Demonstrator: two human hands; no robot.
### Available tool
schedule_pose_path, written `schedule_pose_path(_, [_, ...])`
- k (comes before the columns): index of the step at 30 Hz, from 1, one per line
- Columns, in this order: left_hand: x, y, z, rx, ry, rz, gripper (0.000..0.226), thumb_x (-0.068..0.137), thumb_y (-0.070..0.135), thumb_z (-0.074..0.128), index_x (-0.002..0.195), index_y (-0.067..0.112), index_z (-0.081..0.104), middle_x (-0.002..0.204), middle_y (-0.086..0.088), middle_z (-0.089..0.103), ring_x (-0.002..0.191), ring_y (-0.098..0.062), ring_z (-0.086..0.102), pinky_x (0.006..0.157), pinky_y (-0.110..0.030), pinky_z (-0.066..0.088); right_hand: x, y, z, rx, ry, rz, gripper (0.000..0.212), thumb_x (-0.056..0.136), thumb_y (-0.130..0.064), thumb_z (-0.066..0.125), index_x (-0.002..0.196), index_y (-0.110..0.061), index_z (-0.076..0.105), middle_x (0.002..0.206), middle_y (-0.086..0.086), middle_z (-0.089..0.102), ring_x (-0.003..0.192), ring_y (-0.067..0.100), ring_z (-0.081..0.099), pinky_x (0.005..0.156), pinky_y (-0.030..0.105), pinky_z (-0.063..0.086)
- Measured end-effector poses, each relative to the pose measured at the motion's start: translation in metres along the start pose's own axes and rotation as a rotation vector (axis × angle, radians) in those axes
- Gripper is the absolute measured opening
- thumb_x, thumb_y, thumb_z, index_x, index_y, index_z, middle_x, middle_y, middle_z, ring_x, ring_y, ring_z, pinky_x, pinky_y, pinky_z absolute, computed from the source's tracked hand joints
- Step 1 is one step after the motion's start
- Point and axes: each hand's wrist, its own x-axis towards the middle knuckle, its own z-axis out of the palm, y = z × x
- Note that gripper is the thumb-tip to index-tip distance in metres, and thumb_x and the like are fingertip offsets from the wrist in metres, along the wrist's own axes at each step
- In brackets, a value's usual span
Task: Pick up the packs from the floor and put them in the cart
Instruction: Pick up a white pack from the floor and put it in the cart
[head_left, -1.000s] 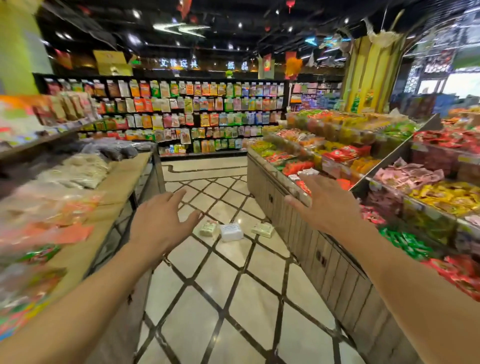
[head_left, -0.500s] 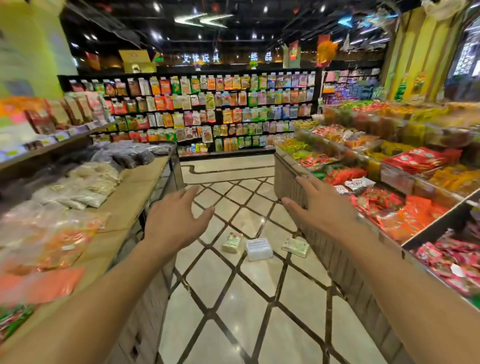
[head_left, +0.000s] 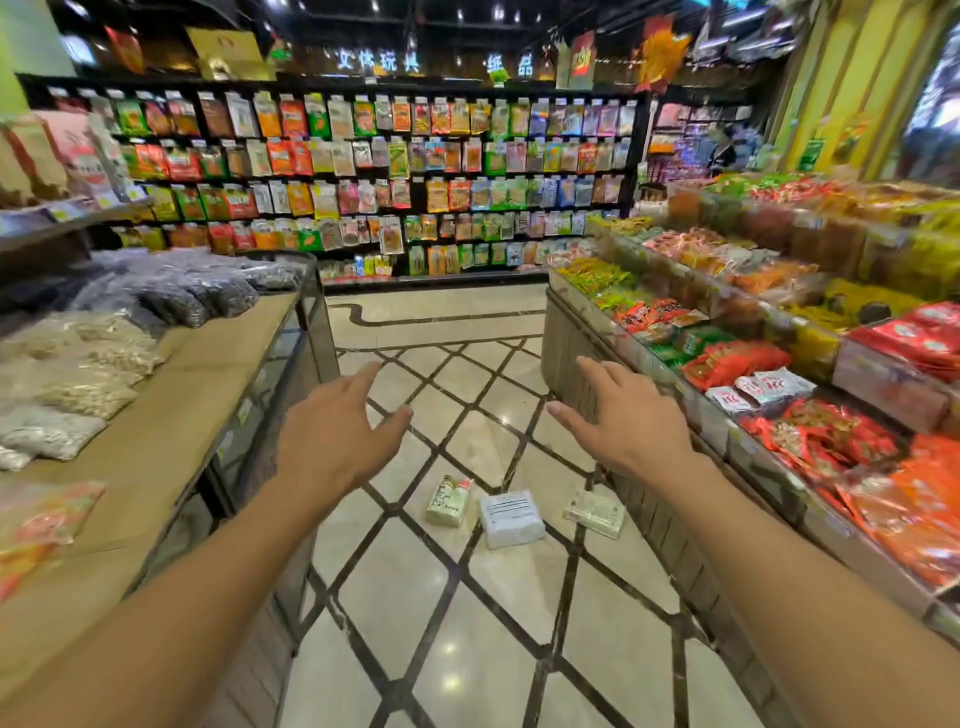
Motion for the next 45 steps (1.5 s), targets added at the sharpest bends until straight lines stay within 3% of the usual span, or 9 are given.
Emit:
schedule_pose_path(14, [0.305,0.016,0.135,-0.054,-0.128,0.126,0.075,0.095,0.063,0.047,0.158,0.026,0.033,0.157,-0.006,0.047,0.141,-0.032,0.045,0.108,-0.048,0.040,0.258,0.037,0.084,-0.024,-0.004,0.145,0.082,0.098,-0.077,0.038,0.165,-0.032,0.025,0.169,0.003,0.034,0.152,0.031,0.036,0.110,0.051,0.045])
schedule_pose_path(20, [0.415,0.049,0.224,-0.048,-0.181,0.160,0.073,0.096,0.061,0.047,0.158,0.025,0.033,0.159,-0.004,0.044,0.144,-0.028,0.042,0.111,-0.046,0.038,0.375,0.082,0.153,-0.004,-0.038,0.170,0.082,0.098,-0.077,0.037,0.165,-0.033,0.025,0.168,0.002,0.036,0.152,0.031,0.037,0.111,0.049,0.045])
schedule_pose_path(25, [0.503,0.066,0.312,-0.033,-0.280,0.136,0.075,0.095,0.064,0.045,0.158,0.025,0.035,0.157,-0.005,0.047,0.134,-0.028,0.052,0.108,-0.045,0.040,0.476,0.123,0.227,0.041,-0.127,0.176,0.083,0.097,-0.078,0.034,0.166,-0.033,0.024,0.167,0.002,0.036,0.151,0.029,0.037,0.111,0.047,0.045])
schedule_pose_path(28, [0.554,0.078,0.366,-0.023,-0.350,0.088,0.075,0.096,0.063,0.045,0.159,0.025,0.031,0.159,-0.006,0.044,0.144,-0.029,0.042,0.110,-0.044,0.038,0.537,0.144,0.277,0.067,-0.195,0.162,0.081,0.097,-0.076,0.037,0.165,-0.032,0.026,0.168,0.002,0.035,0.152,0.030,0.036,0.113,0.047,0.043])
schedule_pose_path(32, [0.594,0.082,0.446,-0.018,-0.408,0.061,0.074,0.096,0.063,0.046,0.160,0.028,0.030,0.159,-0.005,0.044,0.145,-0.027,0.039,0.115,-0.045,0.035,0.595,0.164,0.362,0.112,-0.266,0.191,0.079,0.099,-0.074,0.038,0.164,-0.032,0.024,0.169,0.001,0.033,0.152,0.029,0.035,0.115,0.049,0.039])
schedule_pose_path(38, [0.603,0.051,0.604,0.004,-0.564,0.006,0.076,0.095,0.067,0.045,0.159,0.029,0.033,0.158,0.000,0.046,0.143,-0.025,0.043,0.112,-0.043,0.037,0.608,0.190,0.528,0.230,-0.361,0.410,0.077,0.098,-0.077,0.037,0.162,-0.034,0.030,0.164,0.002,0.042,0.145,0.033,0.044,0.108,0.051,0.047])
schedule_pose_path(45, [0.508,-0.034,0.848,-0.124,-0.806,-0.357,0.075,0.091,0.071,0.048,0.153,0.030,0.043,0.148,-0.006,0.058,0.131,-0.032,0.055,0.105,-0.044,0.047,0.540,0.217,0.778,0.306,-0.579,0.620,0.080,0.097,-0.076,0.038,0.163,-0.031,0.030,0.163,0.004,0.043,0.146,0.033,0.043,0.114,0.051,0.041])
